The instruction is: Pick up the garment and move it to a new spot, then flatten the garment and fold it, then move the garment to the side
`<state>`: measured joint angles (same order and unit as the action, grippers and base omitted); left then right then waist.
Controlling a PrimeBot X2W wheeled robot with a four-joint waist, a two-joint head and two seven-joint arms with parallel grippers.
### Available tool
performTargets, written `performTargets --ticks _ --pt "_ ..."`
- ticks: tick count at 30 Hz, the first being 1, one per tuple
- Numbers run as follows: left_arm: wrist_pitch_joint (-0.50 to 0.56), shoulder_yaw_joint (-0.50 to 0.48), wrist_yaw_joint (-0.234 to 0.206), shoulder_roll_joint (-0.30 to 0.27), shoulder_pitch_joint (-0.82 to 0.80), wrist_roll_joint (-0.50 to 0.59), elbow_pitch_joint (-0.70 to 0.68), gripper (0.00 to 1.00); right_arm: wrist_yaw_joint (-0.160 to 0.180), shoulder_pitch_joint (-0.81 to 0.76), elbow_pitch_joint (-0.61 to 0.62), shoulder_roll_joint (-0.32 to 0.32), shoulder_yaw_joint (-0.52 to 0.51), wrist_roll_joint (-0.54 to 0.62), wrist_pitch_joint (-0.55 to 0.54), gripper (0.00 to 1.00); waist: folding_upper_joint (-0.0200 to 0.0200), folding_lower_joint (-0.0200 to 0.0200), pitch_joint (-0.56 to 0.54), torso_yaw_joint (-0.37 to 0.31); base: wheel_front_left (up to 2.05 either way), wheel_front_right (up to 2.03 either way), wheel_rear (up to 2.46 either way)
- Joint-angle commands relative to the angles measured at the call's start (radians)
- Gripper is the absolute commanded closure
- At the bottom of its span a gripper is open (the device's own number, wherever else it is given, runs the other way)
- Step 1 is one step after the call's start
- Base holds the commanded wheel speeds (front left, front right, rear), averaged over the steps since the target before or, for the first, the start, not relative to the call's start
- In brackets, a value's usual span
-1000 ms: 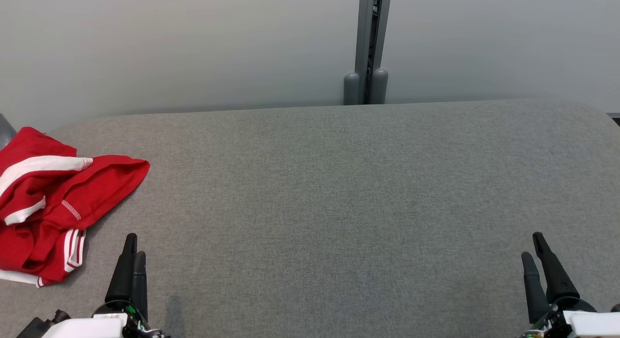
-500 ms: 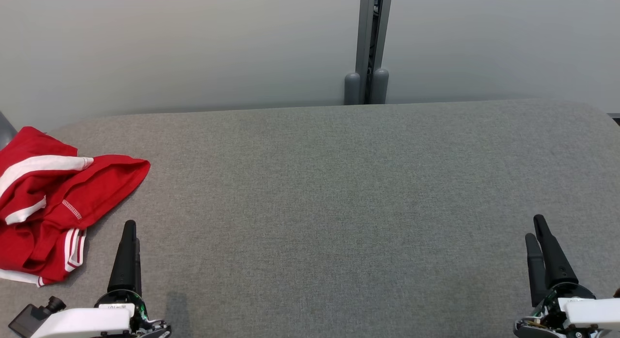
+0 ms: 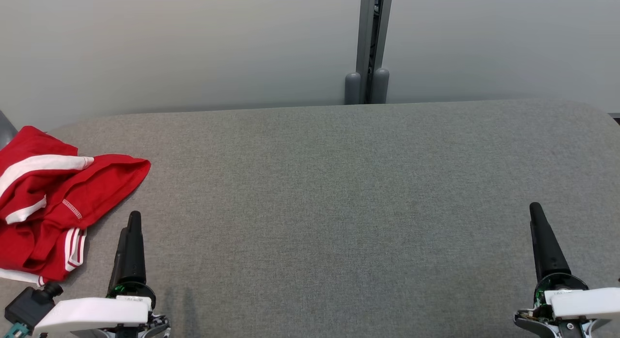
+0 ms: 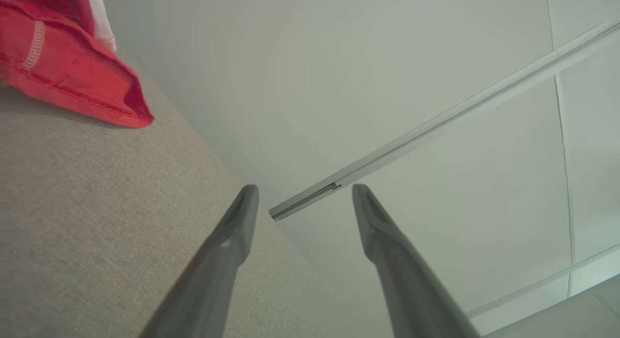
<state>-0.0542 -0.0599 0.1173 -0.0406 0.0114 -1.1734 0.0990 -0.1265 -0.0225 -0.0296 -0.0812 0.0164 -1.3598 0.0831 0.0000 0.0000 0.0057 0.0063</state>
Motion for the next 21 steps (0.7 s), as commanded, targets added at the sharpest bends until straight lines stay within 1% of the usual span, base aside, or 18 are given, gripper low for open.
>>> performTargets --ticks 1,11,21 --pt "-0.010 0.002 -0.009 -0.006 -0.032 0.054 -0.020 0.00 -0.005 0.029 0.018 -0.015 0.007 0.042 0.013 0.00 0.0000 0.0000 0.000 0.000 0.00 0.00 0.00" --pt "-0.045 0.039 -0.055 -0.007 -0.038 0.312 -0.024 0.00 -0.005 0.042 0.003 -0.032 0.039 0.244 0.042 0.00 0.0000 0.0000 0.000 0.003 0.00 0.00 0.00" --pt "-0.074 0.074 -0.101 -0.008 -0.042 0.553 0.007 0.00 -0.005 0.052 -0.038 -0.037 0.038 0.454 0.068 0.00 0.0000 0.0000 -0.002 0.004 0.00 0.00 0.00"
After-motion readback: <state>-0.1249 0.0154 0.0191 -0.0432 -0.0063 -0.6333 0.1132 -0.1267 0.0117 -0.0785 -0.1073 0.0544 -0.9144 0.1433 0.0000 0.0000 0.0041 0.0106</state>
